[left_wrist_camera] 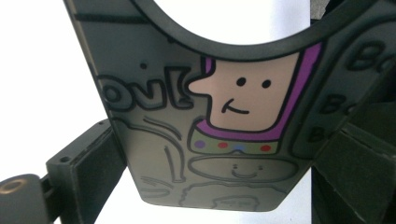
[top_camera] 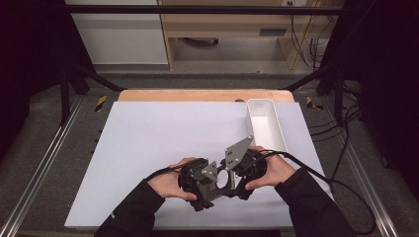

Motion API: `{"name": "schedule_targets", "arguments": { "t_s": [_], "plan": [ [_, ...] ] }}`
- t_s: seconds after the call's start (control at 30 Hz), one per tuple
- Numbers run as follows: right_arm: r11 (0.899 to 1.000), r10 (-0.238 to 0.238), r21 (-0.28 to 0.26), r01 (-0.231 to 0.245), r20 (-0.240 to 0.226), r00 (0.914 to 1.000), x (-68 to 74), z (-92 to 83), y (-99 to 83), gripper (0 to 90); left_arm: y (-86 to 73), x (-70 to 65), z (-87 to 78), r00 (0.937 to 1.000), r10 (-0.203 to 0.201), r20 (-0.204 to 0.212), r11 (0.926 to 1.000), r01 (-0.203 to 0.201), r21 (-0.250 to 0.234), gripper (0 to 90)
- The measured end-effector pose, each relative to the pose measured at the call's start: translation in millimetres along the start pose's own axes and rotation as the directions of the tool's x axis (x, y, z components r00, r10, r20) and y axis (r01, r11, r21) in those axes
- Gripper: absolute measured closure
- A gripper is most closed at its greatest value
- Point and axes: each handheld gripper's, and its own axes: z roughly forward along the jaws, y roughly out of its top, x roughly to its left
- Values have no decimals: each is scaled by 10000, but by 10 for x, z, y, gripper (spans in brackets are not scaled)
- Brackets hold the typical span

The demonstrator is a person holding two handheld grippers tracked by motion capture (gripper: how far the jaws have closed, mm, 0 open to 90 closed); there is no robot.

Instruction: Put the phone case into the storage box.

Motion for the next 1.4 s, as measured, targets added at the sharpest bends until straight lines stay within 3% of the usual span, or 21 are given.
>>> {"name": "schedule_targets", "arguments": {
  "t_s": [0.2, 0.53, 1.03, 1.2, 1.4],
  "plan": [
    [10000, -76, 34, 76, -66, 9999, 5, 9, 19, 121, 11, -8, 17, 9999, 127, -78, 9998, -126, 143, 102],
    [9999, -138, -8, 138, -45, 9999, 6, 21, 21, 120, 30, -12, 18, 9994, 302, -184, 9987, -294, 422, 113],
    [9991, -94, -406, 100, 139, 9999, 20, -4, 23, 108, 7, -21, -15, 9994, 141, -328, 9999, -141, -11, 115],
    [9978, -168, -633, 200, 515, 9985, 43, -25, 23, 54, -13, -20, -12, 9995, 81, -295, 9999, -84, -105, 115],
    [9947, 65, -1029, 9, 709, 9975, 53, -99, 19, 22, -44, -9, -31, 9998, 12, -181, 9997, -17, -244, 115]
  ]
}}
